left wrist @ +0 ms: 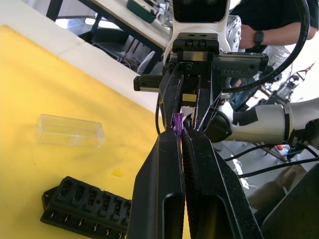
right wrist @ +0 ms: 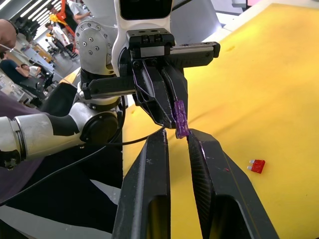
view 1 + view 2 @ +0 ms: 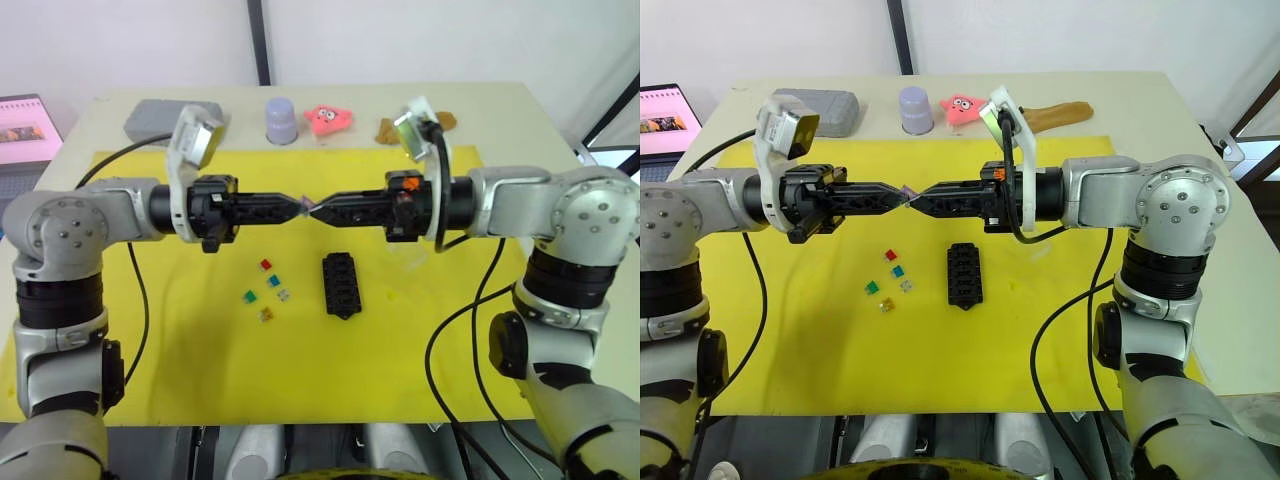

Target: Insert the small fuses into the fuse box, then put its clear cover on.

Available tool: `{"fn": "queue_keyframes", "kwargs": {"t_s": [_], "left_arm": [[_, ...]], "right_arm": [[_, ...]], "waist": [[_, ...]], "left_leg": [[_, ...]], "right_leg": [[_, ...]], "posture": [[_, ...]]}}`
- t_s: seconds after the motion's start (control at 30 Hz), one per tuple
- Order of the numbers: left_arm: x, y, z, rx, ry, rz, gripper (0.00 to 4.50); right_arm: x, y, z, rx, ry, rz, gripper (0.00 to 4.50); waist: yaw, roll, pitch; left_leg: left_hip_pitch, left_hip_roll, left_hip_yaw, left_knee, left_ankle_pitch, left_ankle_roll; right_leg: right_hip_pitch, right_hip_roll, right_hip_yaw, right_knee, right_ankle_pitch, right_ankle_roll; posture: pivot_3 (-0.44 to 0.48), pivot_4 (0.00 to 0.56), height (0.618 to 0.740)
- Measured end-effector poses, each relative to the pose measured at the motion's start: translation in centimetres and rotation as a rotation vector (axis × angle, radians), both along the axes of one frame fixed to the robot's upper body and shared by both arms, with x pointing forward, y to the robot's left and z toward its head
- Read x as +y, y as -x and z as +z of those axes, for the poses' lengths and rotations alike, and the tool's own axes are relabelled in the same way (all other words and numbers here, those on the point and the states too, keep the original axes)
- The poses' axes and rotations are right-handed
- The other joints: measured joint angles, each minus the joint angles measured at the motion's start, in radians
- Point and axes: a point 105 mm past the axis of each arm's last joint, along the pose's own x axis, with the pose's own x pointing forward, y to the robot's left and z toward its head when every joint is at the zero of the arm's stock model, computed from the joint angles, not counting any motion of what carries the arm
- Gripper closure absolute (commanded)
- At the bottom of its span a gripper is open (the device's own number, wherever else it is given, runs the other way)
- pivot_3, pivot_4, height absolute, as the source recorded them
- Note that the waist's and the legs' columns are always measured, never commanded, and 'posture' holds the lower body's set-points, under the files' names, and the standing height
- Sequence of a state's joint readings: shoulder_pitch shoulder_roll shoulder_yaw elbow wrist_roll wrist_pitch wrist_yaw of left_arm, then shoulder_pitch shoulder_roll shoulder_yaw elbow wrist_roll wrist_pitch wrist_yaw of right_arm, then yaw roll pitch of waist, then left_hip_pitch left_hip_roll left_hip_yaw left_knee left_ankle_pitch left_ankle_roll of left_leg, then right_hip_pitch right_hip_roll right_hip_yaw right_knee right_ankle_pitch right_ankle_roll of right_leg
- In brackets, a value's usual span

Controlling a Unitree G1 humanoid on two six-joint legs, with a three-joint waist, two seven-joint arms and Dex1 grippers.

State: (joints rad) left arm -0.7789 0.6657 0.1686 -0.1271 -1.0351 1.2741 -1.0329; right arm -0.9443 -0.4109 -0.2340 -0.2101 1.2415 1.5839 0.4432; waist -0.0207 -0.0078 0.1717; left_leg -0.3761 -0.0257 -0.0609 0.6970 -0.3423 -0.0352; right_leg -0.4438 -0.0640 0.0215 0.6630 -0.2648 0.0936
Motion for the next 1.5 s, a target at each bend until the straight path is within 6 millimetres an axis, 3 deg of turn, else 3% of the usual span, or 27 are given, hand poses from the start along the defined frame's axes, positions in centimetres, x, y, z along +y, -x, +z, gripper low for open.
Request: {"fn": "queue_keyframes", "kwargs": {"t_s": [1.17, 1.27, 1.5], "left_arm": [[-0.34, 0.31, -0.66, 0.011, -0.018, -0.016, 4.5], [-0.24, 0.3, -0.6, 0.012, -0.017, -0.014, 4.5], [-0.09, 0.33, -0.51, 0.001, -0.024, -0.007, 4.5]], "right_arm": [[0.03, 0.25, -0.54, 0.016, 0.016, 0.006, 3.88], [-0.09, 0.21, -0.53, 0.015, 0.018, 0.0, 4.46], [0.06, 0.16, -0.5, 0.012, 0.014, -0.004, 4.46]], "waist": [[0.0, 0.0, 0.0], [0.0, 0.0, 0.0], [0.0, 0.0, 0.0]], "left_leg": [[0.0, 0.0, 0.0, 0.0, 0.0, 0.0], [0.0, 0.0, 0.0, 0.0, 0.0, 0.0], [0.0, 0.0, 0.0, 0.0, 0.0, 0.0]], "right_leg": [[0.0, 0.0, 0.0, 0.0, 0.0, 0.0], [0.0, 0.0, 0.0, 0.0, 0.0, 0.0], [0.0, 0.0, 0.0, 0.0, 0.0, 0.0]], "posture": [[0.0, 0.15, 0.74], [0.0, 0.15, 0.74], [0.0, 0.15, 0.74]]}}
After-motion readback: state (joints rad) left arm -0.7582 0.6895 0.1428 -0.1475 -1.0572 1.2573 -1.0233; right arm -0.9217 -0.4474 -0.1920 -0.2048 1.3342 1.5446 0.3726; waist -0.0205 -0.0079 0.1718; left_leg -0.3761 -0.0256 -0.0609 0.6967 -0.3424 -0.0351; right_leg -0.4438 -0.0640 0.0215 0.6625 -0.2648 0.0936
